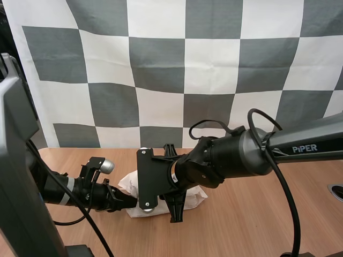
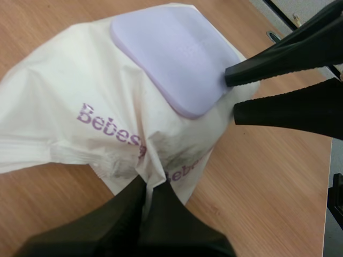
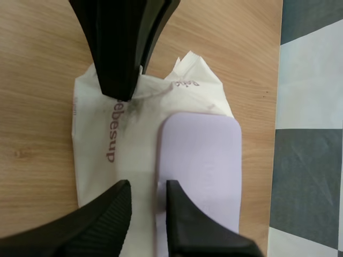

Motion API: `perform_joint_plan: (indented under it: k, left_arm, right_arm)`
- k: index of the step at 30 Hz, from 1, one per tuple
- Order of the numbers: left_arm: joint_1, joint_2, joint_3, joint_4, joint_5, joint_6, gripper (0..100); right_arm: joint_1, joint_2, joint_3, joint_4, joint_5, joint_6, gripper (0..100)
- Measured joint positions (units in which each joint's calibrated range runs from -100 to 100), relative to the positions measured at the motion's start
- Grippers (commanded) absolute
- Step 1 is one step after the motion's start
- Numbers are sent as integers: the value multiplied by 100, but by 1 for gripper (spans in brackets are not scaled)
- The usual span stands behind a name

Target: Open the wet wipes lid

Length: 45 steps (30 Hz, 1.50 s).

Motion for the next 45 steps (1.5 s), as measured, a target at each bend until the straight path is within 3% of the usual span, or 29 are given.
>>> perform_joint_plan:
  k: [38,41,45]
  left_arm:
    - [0,0,0,-21,0,-10,0]
    - [0,0,0,-21,0,-10,0]
    - [0,0,0,-21,0,-10,0]
  right_arm:
    - [-123,205,0,-4,-368,11,34]
    - [-123,205,0,-4,-467,26,27]
    - [-123,205,0,-4,-486,26,1]
